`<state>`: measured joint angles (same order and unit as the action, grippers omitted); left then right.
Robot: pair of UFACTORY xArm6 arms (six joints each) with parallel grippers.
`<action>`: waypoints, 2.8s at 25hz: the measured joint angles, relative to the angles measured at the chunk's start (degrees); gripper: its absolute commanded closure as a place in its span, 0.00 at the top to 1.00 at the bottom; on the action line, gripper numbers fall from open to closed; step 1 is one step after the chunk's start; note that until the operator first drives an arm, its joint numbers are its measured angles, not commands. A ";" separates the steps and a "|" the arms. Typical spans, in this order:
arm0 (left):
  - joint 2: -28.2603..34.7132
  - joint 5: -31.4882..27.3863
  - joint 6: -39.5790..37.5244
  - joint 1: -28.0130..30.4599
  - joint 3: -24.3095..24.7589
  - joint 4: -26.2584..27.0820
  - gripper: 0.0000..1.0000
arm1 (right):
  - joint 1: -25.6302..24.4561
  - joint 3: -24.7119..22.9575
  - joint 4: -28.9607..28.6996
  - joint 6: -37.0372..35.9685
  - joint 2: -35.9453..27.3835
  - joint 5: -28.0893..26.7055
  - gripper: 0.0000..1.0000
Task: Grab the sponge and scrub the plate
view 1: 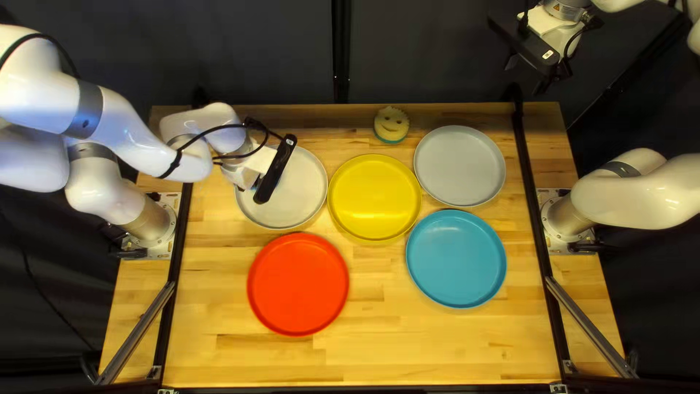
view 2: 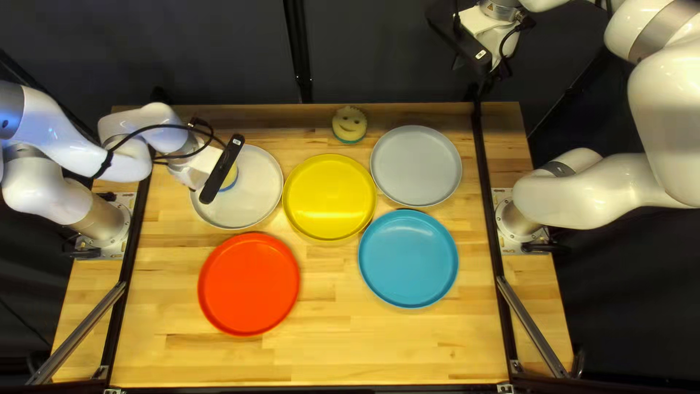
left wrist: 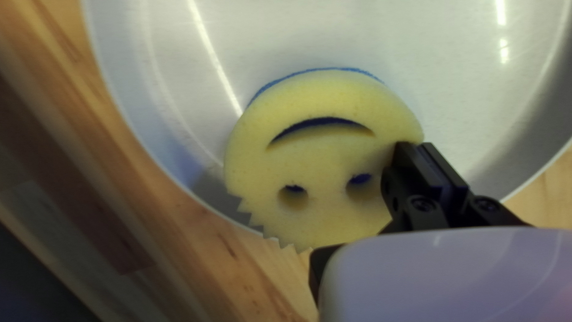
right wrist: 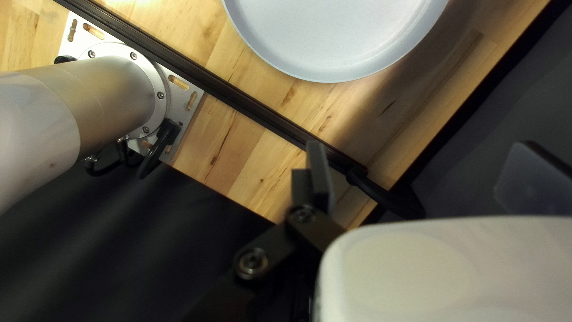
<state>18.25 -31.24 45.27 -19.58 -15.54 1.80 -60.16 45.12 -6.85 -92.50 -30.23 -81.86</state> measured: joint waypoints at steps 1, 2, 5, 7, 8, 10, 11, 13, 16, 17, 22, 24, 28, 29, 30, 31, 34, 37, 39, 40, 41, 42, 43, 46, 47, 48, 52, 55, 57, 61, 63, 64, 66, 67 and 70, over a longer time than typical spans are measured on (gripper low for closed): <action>-0.36 0.37 -0.43 0.81 0.01 0.02 0.00 | 0.00 0.00 0.00 0.00 0.00 0.00 1.00; -0.76 0.90 -0.94 1.80 0.13 0.13 0.00 | 0.00 0.00 0.00 0.00 0.00 0.00 1.00; -2.23 3.05 -2.71 5.45 0.70 1.15 0.00 | 0.00 0.00 0.00 0.00 0.00 0.00 1.00; -3.30 4.43 -4.34 8.45 0.87 1.84 0.00 | 0.00 0.00 0.00 0.00 0.00 0.00 1.00; -3.62 4.96 -5.37 10.03 0.93 2.13 0.00 | 0.00 0.00 0.00 0.00 0.00 0.00 1.00; -3.47 5.37 -8.11 13.25 1.11 2.33 0.00 | 0.00 0.00 0.00 0.00 0.00 0.00 1.00; -3.05 5.24 -9.75 14.81 1.18 2.20 0.00 | 0.00 0.00 0.00 0.00 0.00 0.00 1.00; -1.90 4.54 -13.05 17.69 1.12 1.52 0.00 | 0.00 0.00 0.00 0.00 0.00 0.00 1.00; -1.08 3.17 -16.28 20.23 -0.17 0.17 0.00 | 0.00 0.00 0.00 0.00 0.00 0.00 1.00; -1.16 2.90 -16.29 20.10 -0.60 -0.10 0.00 | 0.00 0.00 0.00 0.00 0.00 0.00 1.00; -2.56 2.38 -10.77 14.68 -2.12 -0.11 0.00 | 0.00 0.00 0.00 0.00 0.00 0.00 1.00; -3.16 2.03 -7.29 11.47 -2.62 0.16 0.00 | 0.00 0.00 0.00 0.00 0.00 0.00 1.00; -6.17 1.36 1.42 4.00 -5.17 1.59 0.00 | 0.00 0.00 0.00 0.00 0.00 0.00 1.00; -7.20 0.93 3.19 2.56 -6.42 2.00 0.00 | 0.00 0.00 0.00 0.00 0.00 0.00 1.00; -7.89 0.48 4.22 1.63 -7.40 2.21 0.00 | 0.00 0.00 0.00 0.00 0.00 0.00 1.00; -8.53 -0.06 5.13 0.78 -8.46 2.32 0.00 | 0.00 0.00 0.00 0.00 0.00 0.00 1.00; -9.90 -1.51 6.66 -0.73 -11.00 2.28 0.00 | 0.00 0.00 0.00 0.00 0.00 0.00 1.00; -9.85 -1.87 5.56 0.69 -11.32 2.05 0.00 | 0.00 0.00 0.00 0.00 0.00 0.00 1.00; -8.84 -1.78 3.52 2.91 -10.50 1.82 0.00 | 0.00 0.00 0.00 0.00 0.00 0.00 1.00; -8.10 -1.71 2.10 4.31 -9.88 1.63 0.00 | 0.00 0.00 0.00 0.00 0.00 0.00 1.00; -7.24 -1.67 0.39 5.93 -9.24 1.35 0.00 | 0.00 0.00 0.00 0.00 0.00 0.00 1.00; -6.32 -1.64 -1.59 7.74 -8.64 1.00 0.00 | 0.00 0.00 0.00 0.00 0.00 0.00 1.00; -5.61 -1.63 -3.36 9.31 -8.18 0.62 0.00 | 0.00 0.00 0.00 0.00 0.00 0.00 1.00; -3.17 -1.95 -11.43 15.97 -7.42 -1.76 0.00 | 0.00 0.00 0.00 0.00 0.00 0.00 1.00; -2.40 -2.27 -14.43 18.33 -7.43 -2.96 0.00 | 0.00 0.00 0.00 0.00 0.00 0.00 1.00; -1.76 -2.68 -17.16 20.47 -7.50 -4.15 0.00 | 0.00 0.00 0.00 0.00 0.00 0.00 1.00; -0.53 -4.43 -27.86 28.83 -9.05 -9.21 0.00 | 0.00 0.00 0.00 0.00 0.00 0.00 1.00; -2.22 -4.66 -34.95 34.39 -11.15 -12.87 0.00 | 0.00 0.00 0.00 0.00 0.00 0.00 1.00; -3.89 -4.66 -38.61 37.37 -13.03 -14.85 0.00 | 0.00 0.00 0.00 0.00 0.00 0.00 1.00; -5.02 -5.30 -41.28 39.52 -14.87 -16.49 0.00 | 0.00 0.00 0.00 0.00 0.00 0.00 1.00; -5.04 -5.32 -41.38 39.56 -14.91 -16.55 0.00 | 0.00 0.00 0.00 0.00 0.00 0.00 1.00; -5.05 -5.33 -41.40 39.56 -14.91 -16.57 0.00 | 0.00 0.00 0.00 0.00 0.00 0.00 1.00; -5.05 -5.33 -41.41 39.57 -14.92 -16.57 0.00 | 0.00 0.00 0.00 0.00 0.00 0.00 1.00; -5.23 -5.22 -41.44 39.57 -15.02 -16.60 0.00 | 0.00 0.00 0.00 0.00 0.00 0.00 1.00; -8.92 -3.71 -41.82 40.06 -16.37 -16.91 0.00 | 0.00 0.00 0.00 0.00 0.00 0.00 1.00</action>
<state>9.34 -34.95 3.45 20.47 -31.91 -15.11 -60.16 45.12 -6.85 -92.50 -30.23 -81.86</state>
